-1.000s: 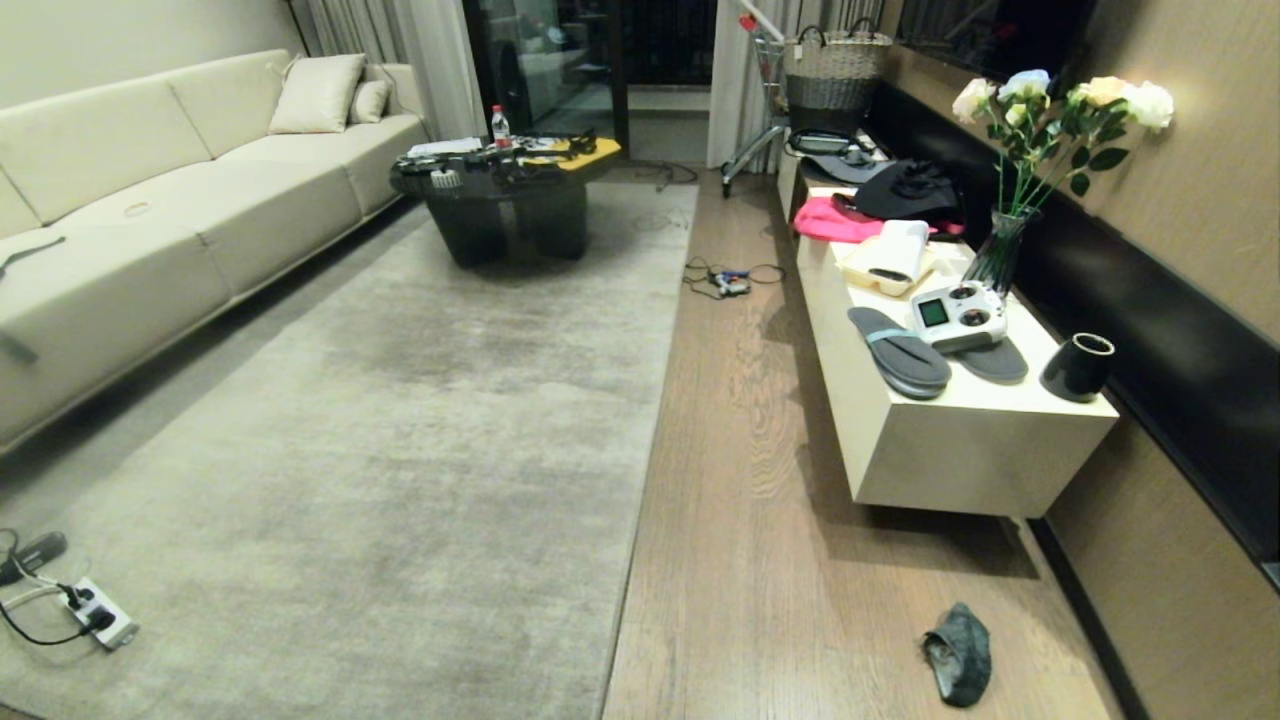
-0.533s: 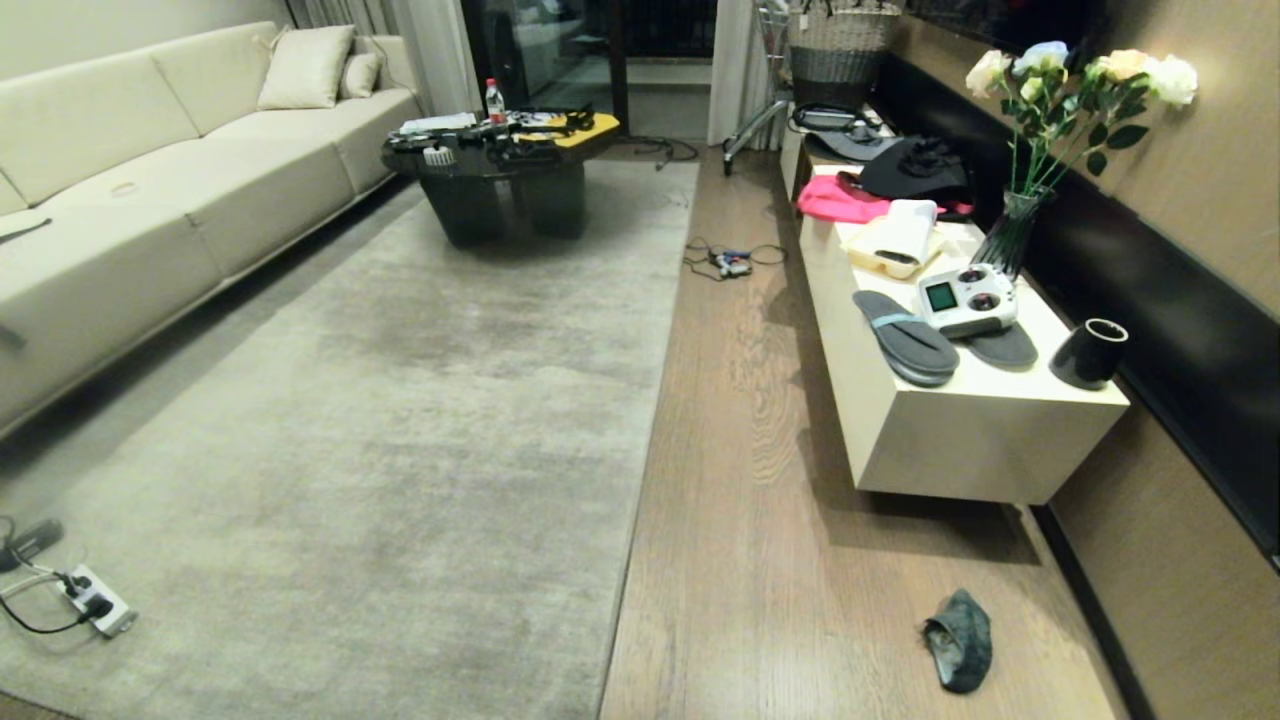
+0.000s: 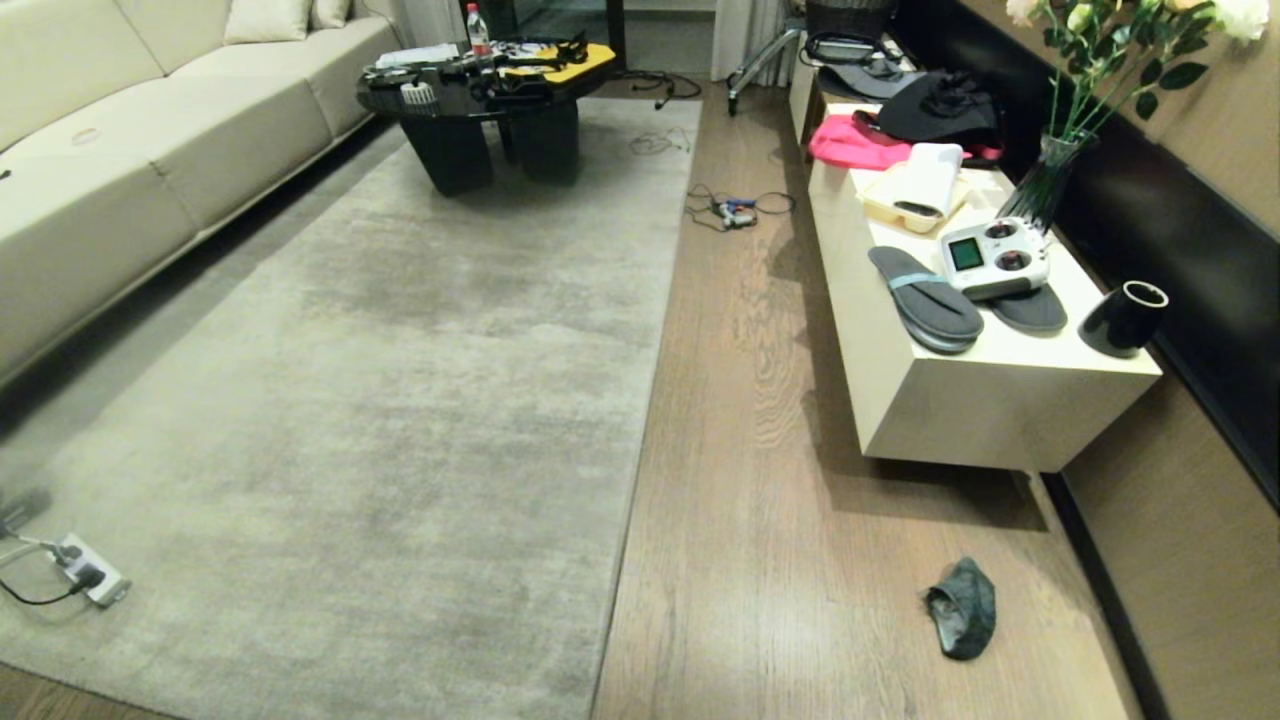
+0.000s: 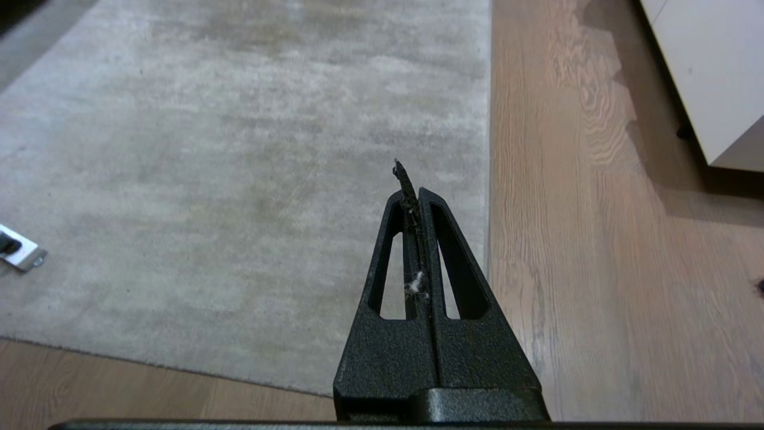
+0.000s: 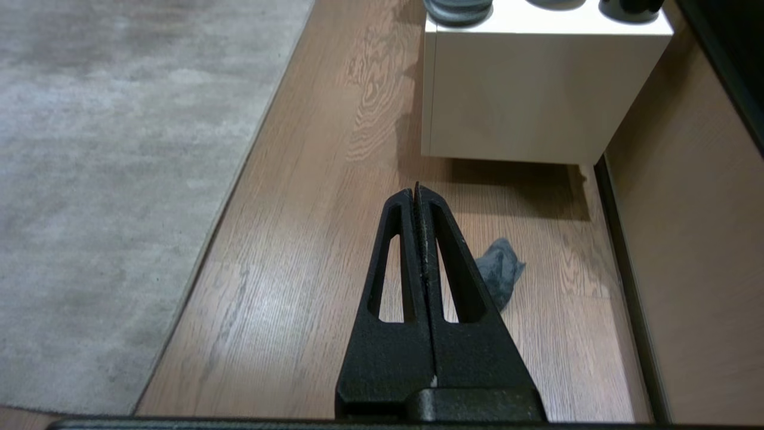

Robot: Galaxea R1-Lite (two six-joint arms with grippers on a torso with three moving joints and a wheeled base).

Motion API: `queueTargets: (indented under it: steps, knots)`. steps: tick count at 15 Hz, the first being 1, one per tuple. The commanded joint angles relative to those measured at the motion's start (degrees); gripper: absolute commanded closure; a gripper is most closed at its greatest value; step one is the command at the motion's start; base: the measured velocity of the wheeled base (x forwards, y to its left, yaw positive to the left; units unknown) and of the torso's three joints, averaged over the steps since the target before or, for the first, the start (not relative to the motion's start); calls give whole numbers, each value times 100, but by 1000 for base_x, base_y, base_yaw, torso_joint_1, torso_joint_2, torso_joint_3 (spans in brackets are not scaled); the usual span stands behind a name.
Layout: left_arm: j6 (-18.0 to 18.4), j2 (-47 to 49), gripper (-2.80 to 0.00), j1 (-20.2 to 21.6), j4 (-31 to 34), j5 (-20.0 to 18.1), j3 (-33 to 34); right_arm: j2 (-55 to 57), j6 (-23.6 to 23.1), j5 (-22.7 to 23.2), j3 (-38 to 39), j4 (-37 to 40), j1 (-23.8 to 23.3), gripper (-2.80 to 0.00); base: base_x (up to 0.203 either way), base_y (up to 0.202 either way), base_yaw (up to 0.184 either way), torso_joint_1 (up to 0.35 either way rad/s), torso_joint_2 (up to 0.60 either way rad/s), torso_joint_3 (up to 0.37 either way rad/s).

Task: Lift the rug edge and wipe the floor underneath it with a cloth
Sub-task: Pick up the rag

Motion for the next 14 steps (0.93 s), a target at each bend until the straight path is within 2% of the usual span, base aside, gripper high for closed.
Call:
queueTargets:
  steps: [1, 14]
  knots:
    - [-32, 6, 0, 4, -2, 1, 0, 0, 0, 4, 0, -3, 2, 0, 0, 0, 0, 10, 9, -203]
    - [-67, 6, 0, 4, -11, 28, 0, 0, 0, 4, 0, -3, 2, 0, 0, 0, 0, 3, 1, -196]
